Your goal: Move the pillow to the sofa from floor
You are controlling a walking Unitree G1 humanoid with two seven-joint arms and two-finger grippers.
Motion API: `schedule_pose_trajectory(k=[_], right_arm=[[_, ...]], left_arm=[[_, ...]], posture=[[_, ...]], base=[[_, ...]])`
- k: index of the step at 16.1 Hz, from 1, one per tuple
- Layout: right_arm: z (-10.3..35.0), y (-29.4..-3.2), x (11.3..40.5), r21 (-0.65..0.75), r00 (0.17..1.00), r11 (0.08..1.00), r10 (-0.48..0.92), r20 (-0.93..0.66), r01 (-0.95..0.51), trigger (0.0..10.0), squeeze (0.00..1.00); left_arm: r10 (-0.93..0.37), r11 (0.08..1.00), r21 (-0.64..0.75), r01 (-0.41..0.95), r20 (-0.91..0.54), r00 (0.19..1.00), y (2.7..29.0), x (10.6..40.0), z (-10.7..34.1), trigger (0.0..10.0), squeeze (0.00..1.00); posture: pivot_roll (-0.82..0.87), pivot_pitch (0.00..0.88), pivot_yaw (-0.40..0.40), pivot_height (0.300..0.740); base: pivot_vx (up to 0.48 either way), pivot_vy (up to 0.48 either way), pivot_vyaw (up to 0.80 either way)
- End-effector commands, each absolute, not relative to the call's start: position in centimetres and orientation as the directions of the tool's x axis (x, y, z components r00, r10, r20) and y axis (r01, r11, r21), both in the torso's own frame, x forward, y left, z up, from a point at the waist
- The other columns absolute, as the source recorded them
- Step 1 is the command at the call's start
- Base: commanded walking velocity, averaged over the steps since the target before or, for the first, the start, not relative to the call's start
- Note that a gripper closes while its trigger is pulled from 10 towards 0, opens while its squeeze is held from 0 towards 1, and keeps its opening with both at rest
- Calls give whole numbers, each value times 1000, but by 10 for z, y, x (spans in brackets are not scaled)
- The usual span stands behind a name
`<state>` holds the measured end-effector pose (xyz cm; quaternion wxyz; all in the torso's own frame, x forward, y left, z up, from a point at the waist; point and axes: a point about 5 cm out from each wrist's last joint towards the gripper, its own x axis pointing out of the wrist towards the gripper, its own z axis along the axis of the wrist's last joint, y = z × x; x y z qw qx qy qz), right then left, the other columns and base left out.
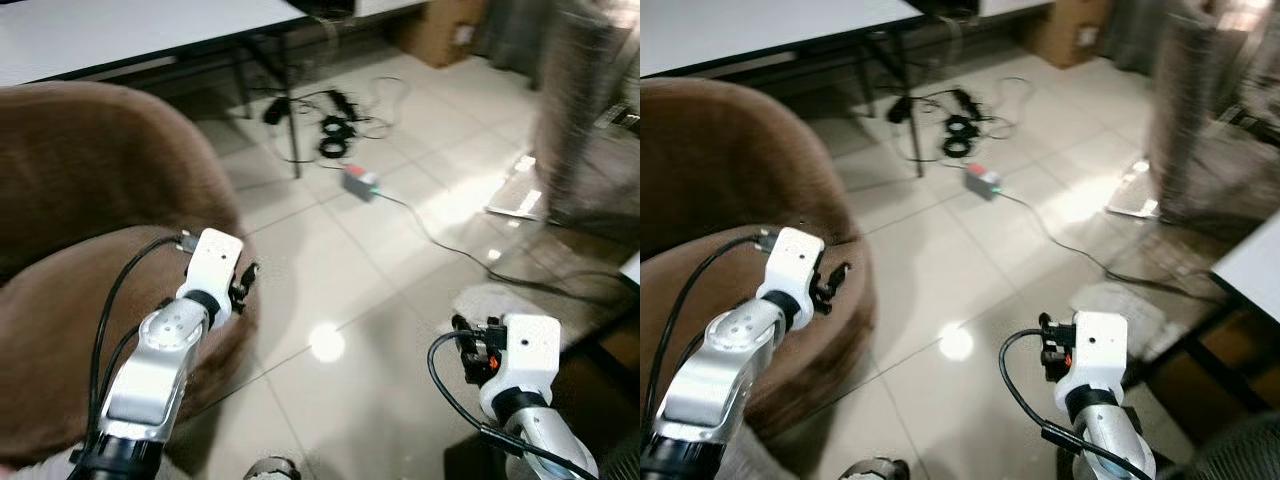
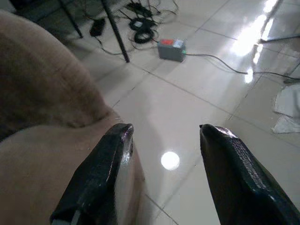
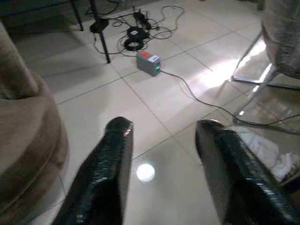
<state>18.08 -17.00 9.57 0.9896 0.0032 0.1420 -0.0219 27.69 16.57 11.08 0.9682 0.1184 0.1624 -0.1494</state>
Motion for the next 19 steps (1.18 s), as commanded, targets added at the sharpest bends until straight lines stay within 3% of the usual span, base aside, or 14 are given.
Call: schedule_pose_trajectory(k=[1, 4, 7, 8, 10, 11, 12, 19], right_arm=[[97, -170, 178, 14, 960, 998, -49, -274, 55, 10000, 1000], [95, -169, 173, 28, 958, 998, -51, -281, 61, 10000, 1000], [97, -168, 170, 47, 962, 996, -55, -266, 70, 10000, 1000], [97, -168, 170, 65, 966, 996, -46, -255, 65, 10000, 1000], [99, -169, 173, 77, 969, 994, -52, -241, 72, 10000, 1000], [100, -170, 175, 72, 970, 995, -54, -237, 73, 10000, 239], [101, -171, 177, 75, 970, 994, -54, -235, 74, 10000, 0], [102, -174, 182, 60, 972, 998, -13, -236, 28, 10000, 0]], left_arm=[[-321, 912, 141, 385, -341, 884, 162, 272, 116, 10000, 1000], [-375, 900, 100, 424, -318, 871, 154, 269, 120, 10000, 1000], [-377, 878, 176, 444, -315, 871, 149, 272, 121, 10000, 1000], [-373, 884, 159, 439, -324, 869, 149, 273, 121, 10000, 0], [-374, 896, 115, 429, -323, 869, 151, 274, 123, 10000, 0], [-362, 892, 157, 425, -315, 877, 152, 277, 125, 10000, 0], [-358, 887, 190, 420, -292, 887, 151, 278, 127, 10000, 0], [-305, 892, 271, 362, -231, 924, 155, 274, 124, 10000, 0]], posture=[[-29, 73, 20, 740], [-36, 76, 34, 740], [-42, 82, 55, 740], [-39, 79, 59, 740], [-40, 77, 56, 740], [-37, 75, 50, 740], [-32, 72, 44, 740], [-29, 64, 23, 740]], base=[[0, 0, 800], [0, 0, 800], [0, 0, 800], [0, 0, 800], [0, 0, 800], [0, 0, 800], [0, 0, 800], [0, 0, 800]])
